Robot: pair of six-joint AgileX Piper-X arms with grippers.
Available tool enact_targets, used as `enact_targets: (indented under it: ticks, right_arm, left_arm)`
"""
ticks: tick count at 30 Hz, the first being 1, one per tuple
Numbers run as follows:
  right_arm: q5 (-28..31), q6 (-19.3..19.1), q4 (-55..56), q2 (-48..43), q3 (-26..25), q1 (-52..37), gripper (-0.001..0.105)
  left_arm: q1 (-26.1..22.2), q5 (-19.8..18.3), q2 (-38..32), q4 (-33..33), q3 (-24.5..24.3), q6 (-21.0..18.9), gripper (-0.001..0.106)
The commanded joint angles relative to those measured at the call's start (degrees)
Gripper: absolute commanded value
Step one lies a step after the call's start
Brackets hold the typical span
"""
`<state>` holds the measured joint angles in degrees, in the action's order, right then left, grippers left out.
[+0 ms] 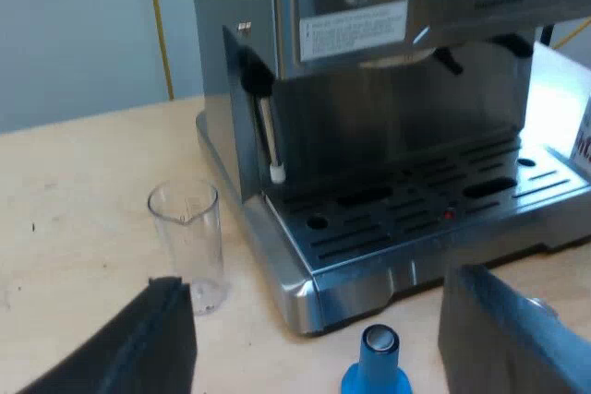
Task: Grind coffee beans and then tamp
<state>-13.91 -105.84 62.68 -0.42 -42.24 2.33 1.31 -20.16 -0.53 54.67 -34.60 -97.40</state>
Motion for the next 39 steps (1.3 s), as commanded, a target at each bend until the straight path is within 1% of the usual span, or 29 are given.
enact_targets:
  ticks: [1,3,9,13,24,39]
  right_arm:
    - [-0.5,0.6,-2.5,-2.8,1.6,-0.1,0.060]
    - [-0.5,0.7,-2.5,-2.7,2.5,-0.1,0.060]
    - [-0.5,0.7,-2.5,-2.7,5.7,-0.1,0.060]
    - [-0.5,0.7,-2.4,-2.7,6.8,-0.1,0.060]
    - [-0.5,0.7,-1.5,-2.6,11.1,-0.1,0.060]
    - [0.1,1.1,-1.5,-2.6,11.0,-0.1,0.060]
  left_arm:
    - [0.3,0.8,-2.4,-1.9,2.1,-0.1,0.059]
    - [0.3,0.8,-2.4,-2.2,2.6,-0.1,0.059]
    - [0.3,0.8,-2.4,-2.8,7.1,-0.1,0.059]
    - [0.3,0.8,-2.4,-3.2,8.3,-0.1,0.059]
    - [0.3,0.6,-2.4,-2.3,8.3,-0.1,0.059]
    - [0.3,0.6,-2.4,-2.3,8.3,-0.1,0.059]
